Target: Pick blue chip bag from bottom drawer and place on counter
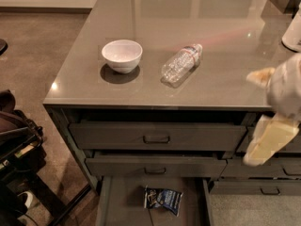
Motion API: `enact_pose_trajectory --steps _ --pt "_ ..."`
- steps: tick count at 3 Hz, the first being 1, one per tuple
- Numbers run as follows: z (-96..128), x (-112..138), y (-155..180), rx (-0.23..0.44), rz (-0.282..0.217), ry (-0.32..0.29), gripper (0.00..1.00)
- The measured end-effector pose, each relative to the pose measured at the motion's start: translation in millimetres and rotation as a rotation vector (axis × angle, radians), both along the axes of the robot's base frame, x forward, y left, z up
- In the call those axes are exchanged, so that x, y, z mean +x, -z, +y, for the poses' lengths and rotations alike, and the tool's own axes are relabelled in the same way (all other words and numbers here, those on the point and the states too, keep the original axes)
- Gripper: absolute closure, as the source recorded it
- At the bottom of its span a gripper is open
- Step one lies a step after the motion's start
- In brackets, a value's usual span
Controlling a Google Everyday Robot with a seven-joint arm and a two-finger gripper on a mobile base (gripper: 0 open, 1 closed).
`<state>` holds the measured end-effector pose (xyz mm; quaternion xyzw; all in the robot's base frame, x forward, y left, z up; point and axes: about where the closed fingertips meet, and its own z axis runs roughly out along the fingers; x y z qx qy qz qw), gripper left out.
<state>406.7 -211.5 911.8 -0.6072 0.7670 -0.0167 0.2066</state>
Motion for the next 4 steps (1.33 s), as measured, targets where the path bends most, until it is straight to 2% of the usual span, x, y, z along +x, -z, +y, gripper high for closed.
enact_pose_trajectory --steps 1,2,3,4 --pt "15 -21 71 0.154 0.019 -0.001 0.00" --pt "17 -28 97 0.193 0.015 0.033 0.00" --pt "17 -28 97 0.192 0.015 0.033 0.00" --pt "20 -27 116 0.257 0.025 0.049 0.00"
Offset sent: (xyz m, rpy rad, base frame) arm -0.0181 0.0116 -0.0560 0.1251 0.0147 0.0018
